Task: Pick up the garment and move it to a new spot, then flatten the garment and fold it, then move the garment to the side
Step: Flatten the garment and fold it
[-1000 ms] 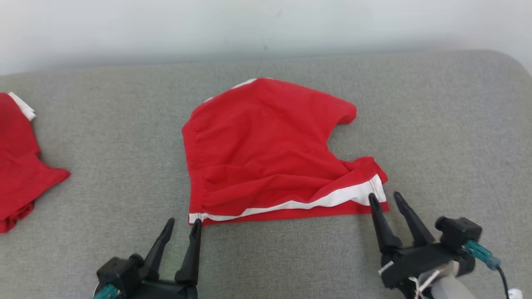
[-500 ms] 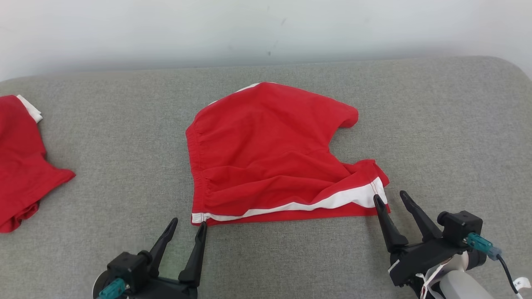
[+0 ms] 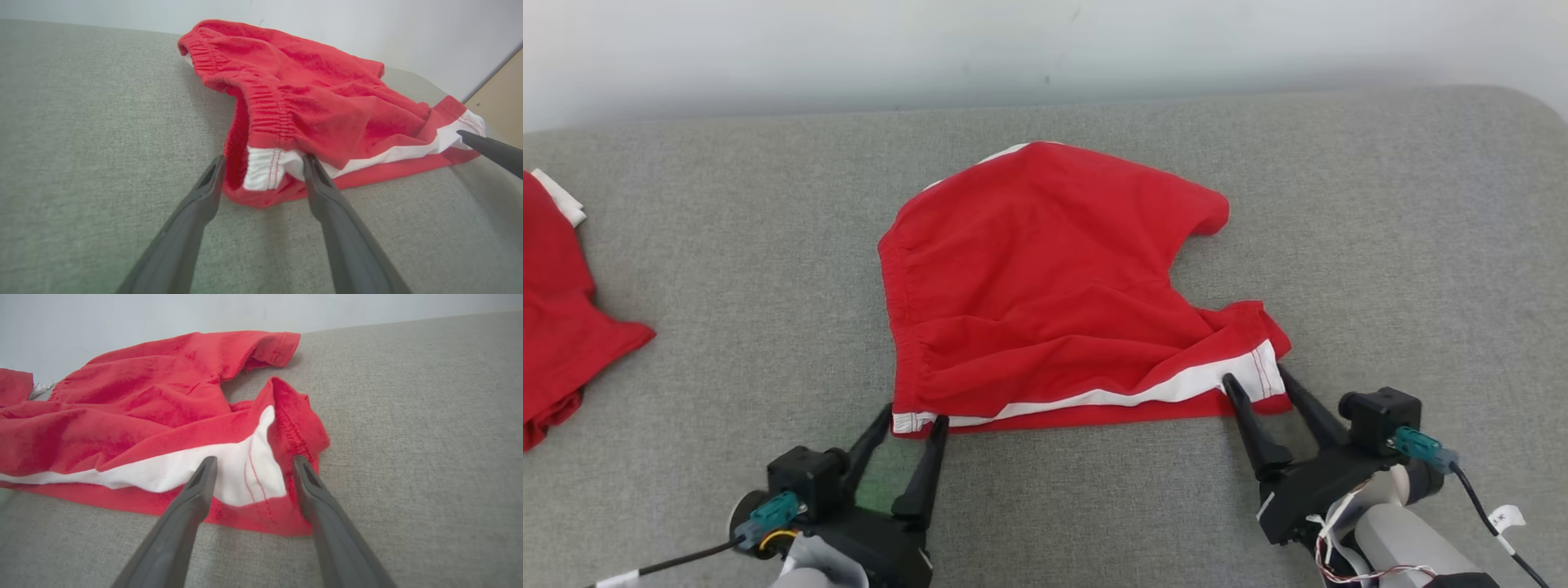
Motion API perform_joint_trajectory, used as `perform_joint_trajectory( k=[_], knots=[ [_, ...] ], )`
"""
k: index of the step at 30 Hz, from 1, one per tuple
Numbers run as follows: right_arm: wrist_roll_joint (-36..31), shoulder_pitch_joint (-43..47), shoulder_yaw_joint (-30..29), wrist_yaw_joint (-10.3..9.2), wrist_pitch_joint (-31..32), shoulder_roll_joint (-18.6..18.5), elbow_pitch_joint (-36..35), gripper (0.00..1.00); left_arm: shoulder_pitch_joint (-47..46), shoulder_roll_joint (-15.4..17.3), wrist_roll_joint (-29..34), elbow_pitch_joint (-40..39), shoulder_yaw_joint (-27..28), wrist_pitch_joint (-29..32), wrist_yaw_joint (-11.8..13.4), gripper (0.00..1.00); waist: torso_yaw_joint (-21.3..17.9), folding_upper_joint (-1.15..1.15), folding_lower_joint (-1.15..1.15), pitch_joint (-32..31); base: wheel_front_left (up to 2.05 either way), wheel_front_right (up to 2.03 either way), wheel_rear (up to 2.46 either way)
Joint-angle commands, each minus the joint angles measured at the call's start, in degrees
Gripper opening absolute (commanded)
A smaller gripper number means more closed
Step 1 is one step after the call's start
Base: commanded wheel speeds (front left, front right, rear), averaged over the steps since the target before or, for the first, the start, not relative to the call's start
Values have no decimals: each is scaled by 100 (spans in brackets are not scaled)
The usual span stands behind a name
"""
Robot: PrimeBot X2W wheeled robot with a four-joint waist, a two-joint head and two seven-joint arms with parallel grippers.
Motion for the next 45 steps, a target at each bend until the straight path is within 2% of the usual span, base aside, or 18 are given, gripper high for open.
perform_joint_trajectory(
  k=[1,5,15,20,24,27,29,33,35,40,45],
  knots=[
    [50,-49,64,-11,-4,-1,28,0,-114,-6,-145,86,-109,-18,6,0,33,0,-1,26,0,0,0],
    [85,8,37,-11,-4,-41,-36,0,-186,12,-258,89,-271,-18,6,0,76,0,-1,6,0,0,0],
    [160,777,-361,-11,-4,-236,-1092,0,685,199,-247,-955,-26,-18,6,0,47,0,-1,-213,0,0,0],
    [272,412,-190,-11,-4,-404,-1280,0,269,445,-354,-1211,-127,-18,6,0,61,0,-1,-237,0,0,0],
    [519,-426,150,-11,99,-613,-1211,0,-770,867,-660,-1204,-356,12,8,0,36,0,-1,-81,0,0,0],
    [806,-1435,377,-11,340,-706,-1125,0,-1968,1274,-948,-1174,-614,354,8,0,-44,0,-1,238,0,0,0],
    [977,-2208,534,-11,490,-751,-1041,0,-2801,1509,-1162,-1123,-794,659,8,0,-106,0,-1,559,0,0,0],
    [1271,-3944,770,-11,811,-840,-754,0,-4642,1729,-1825,-917,-792,1311,8,0,-216,0,-1,1434,0,0,0],
    [1474,-4782,784,-11,913,-831,-531,0,-5464,1784,-1996,-703,-834,1637,8,0,-287,0,-1,1823,0,0,0],
    [2062,-6481,513,-11,920,-595,149,0,-7217,1798,-2162,-72,-785,2015,10,0,-529,0,-1,2466,0,0,0],
    [2131,-7617,508,-12,841,-522,795,0,-8401,1580,-2112,498,-1010,2216,9,0,-622,0,-1,2828,0,0,0]
  ],
)
